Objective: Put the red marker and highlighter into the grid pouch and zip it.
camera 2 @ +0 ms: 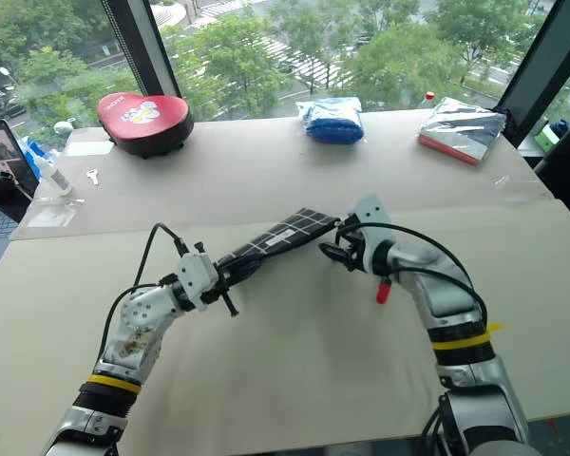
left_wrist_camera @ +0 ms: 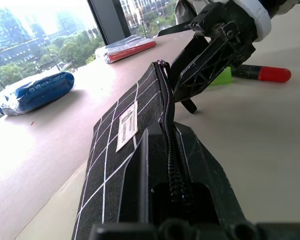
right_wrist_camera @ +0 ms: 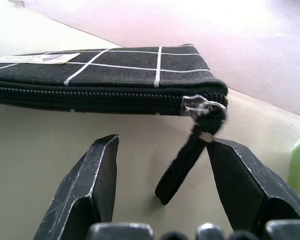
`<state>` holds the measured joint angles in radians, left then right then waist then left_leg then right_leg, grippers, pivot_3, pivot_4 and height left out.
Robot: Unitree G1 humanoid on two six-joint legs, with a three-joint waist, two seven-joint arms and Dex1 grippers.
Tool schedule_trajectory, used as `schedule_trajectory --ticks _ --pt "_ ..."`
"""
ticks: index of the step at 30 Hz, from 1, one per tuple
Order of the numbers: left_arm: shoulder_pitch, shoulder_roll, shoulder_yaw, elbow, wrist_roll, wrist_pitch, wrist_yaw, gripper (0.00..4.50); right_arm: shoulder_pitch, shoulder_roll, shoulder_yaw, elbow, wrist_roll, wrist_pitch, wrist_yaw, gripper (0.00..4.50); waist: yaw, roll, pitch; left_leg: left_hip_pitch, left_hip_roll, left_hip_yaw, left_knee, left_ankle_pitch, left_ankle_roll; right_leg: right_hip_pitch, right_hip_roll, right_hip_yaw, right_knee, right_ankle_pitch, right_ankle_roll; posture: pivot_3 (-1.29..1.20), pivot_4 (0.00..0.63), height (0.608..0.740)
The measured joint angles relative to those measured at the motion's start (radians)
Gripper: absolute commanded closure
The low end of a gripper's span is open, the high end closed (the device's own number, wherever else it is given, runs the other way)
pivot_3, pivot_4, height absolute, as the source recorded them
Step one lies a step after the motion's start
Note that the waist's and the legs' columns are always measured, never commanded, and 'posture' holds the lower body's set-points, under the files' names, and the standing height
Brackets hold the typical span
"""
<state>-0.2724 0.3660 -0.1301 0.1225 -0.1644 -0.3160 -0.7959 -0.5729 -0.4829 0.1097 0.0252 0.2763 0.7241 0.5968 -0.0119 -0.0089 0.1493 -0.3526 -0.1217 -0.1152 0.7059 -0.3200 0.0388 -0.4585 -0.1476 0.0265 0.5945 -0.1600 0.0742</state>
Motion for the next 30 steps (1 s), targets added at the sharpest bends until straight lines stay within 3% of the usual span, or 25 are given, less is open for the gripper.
schedule_trajectory --ticks 1,2,4,10,17,25,30 --pt "0.0 0.0 0.0 -0.003 0.0 0.003 0.0 4.5 -0.001 0.001 0.002 0.006 -0.006 -0.005 0.001 1.44 0.0 0.0 0.0 0.0 0.0 0.0 0.0 0.0 0.0 0.0 0.0 0.0 0.0 0.0 0.0 0.0 0.15 0.74" --pt "0.0 0.0 0.0 -0.006 0.0 0.007 0.001 4.5 -0.001 0.001 0.002 0.008 -0.013 -0.006 0.003 1.94 0.0 0.0 0.0 0.0 0.0 0.0 0.0 0.0 0.0 0.0 0.0 0.0 0.0 0.0 0.0 0.0 0.15 0.74" --pt "0.0 0.0 0.0 -0.009 0.0 0.013 0.001 4.5 -0.001 0.001 0.002 0.01 -0.02 -0.011 0.007 2.38 0.0 0.0 0.0 0.0 0.0 0.0 0.0 0.0 0.0 0.0 0.0 0.0 0.0 0.0 0.0 0.0 0.15 0.74" --pt "-0.001 -0.003 0.001 -0.009 0.0 0.015 0.001 4.5 0.003 0.004 0.002 -0.011 -0.018 -0.029 0.046 4.47 -0.002 0.0 0.0 0.0 0.0 0.0 0.0 0.0 0.0 0.0 0.0 0.0 0.0 0.0 0.0 0.0 0.15 0.74" --pt "-0.017 -0.014 0.001 0.001 0.001 0.015 0.001 4.5 0.032 -0.002 0.002 -0.089 -0.014 -0.024 0.094 4.47 -0.001 0.0 0.0 0.0 0.0 0.0 0.0 0.0 0.0 0.0 0.0 0.0 0.0 0.0 0.0 0.0 0.15 0.74" --pt "-0.05 -0.03 0.002 0.041 0.001 0.012 -0.003 4.5 0.068 -0.03 0.107 -0.218 0.006 0.031 0.188 4.47 -0.001 0.0 0.0 0.0 0.0 0.0 0.0 0.0 0.0 0.0 0.0 0.0 0.0 0.0 0.0 0.0 0.15 0.74" --pt "-0.068 -0.041 0.002 0.067 0.001 0.009 -0.011 4.5 0.012 0.023 0.116 -0.222 0.022 0.055 0.187 4.47 -0.002 0.0 0.0 0.0 0.0 0.001 0.0 0.0 0.0 0.0 0.0 0.0 0.0 0.001 0.0 0.0 0.15 0.74"
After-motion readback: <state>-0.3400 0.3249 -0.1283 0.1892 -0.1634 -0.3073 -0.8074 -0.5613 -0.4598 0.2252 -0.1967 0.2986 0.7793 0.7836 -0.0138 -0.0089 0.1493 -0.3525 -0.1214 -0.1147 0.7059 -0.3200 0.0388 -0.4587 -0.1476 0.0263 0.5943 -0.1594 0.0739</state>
